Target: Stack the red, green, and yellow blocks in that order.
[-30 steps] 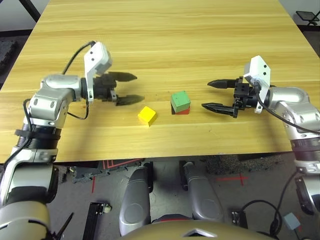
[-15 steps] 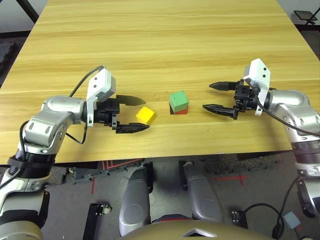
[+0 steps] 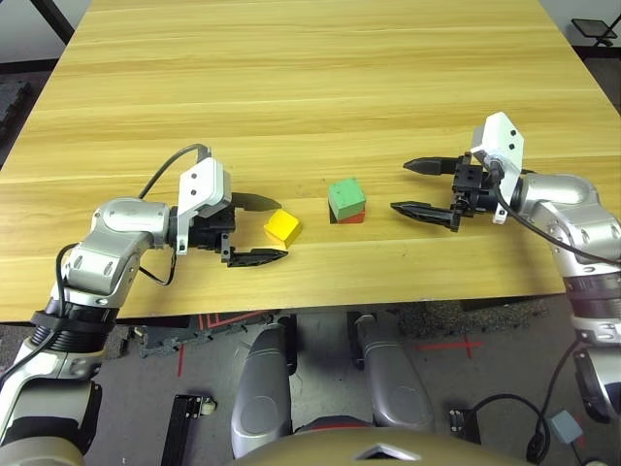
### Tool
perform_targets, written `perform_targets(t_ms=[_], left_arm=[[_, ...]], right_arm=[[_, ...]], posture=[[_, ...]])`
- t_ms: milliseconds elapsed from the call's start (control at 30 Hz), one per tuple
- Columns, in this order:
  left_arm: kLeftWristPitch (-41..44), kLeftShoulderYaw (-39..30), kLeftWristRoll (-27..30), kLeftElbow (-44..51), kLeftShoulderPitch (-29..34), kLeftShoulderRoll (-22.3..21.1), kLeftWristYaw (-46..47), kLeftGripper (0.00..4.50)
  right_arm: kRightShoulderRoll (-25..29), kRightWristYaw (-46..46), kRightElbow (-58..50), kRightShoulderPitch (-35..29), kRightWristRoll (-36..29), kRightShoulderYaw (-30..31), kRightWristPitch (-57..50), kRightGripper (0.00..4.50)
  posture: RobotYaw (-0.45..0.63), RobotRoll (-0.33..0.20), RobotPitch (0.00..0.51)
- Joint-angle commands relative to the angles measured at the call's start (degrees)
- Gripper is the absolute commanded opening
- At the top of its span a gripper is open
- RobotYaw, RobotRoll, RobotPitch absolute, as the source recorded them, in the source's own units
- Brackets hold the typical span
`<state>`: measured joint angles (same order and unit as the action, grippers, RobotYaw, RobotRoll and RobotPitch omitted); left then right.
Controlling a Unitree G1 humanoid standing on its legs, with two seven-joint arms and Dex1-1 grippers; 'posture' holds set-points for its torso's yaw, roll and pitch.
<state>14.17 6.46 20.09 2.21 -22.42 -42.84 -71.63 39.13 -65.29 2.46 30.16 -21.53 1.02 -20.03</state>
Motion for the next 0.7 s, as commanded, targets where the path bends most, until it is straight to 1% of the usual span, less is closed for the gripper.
perform_targets(t_ms=[33, 200, 400, 500, 533, 600, 700], left_arm=[[-1.5, 1.4, -2.0, -2.6, -1.0, 2.2, 1.3, 4.44], [-2.0, 1.9, -2.9, -3.4, -1.3, 4.2, 1.7, 4.44], [-3.4, 1.8, -3.1, -4.6, -1.2, 4.0, 1.0, 4.44], [-3.8, 1.6, -3.0, -5.3, -1.2, 4.0, 0.6, 3.86], [-4.0, 1.6, -3.0, -5.6, -1.2, 4.0, 0.5, 3.59], [-4.2, 1.5, -3.0, -6.0, -1.2, 4.0, 0.4, 2.83], [-4.6, 1.5, -3.1, -6.3, -1.2, 3.9, 0.3, 2.78]], right_arm=[[-0.2, 0.0, -0.7, -0.5, -0.5, 0.1, -0.6, 4.50], [-0.4, 0.0, -1.1, -0.7, -0.5, 0.2, -0.6, 4.50], [0.1, -0.3, -0.4, -1.0, -0.2, 0.0, 0.0, 4.50], [0.4, -0.7, -0.4, -1.5, -0.2, -0.1, 0.1, 4.50], [0.6, -0.8, -0.5, -1.7, -0.3, -0.1, 0.1, 4.50], [1.1, -1.7, -1.5, -2.6, -0.7, -0.2, 0.0, 4.50], [2.2, -3.2, -3.0, -3.9, -1.7, -0.4, -0.5, 4.50]], posture=[[0.25, 0.023, 0.256], [0.24, 0.019, 0.257], [0.24, 0.015, 0.258], [0.24, 0.017, 0.256], [0.24, 0.017, 0.256], [0.24, 0.019, 0.257], [0.24, 0.019, 0.257]])
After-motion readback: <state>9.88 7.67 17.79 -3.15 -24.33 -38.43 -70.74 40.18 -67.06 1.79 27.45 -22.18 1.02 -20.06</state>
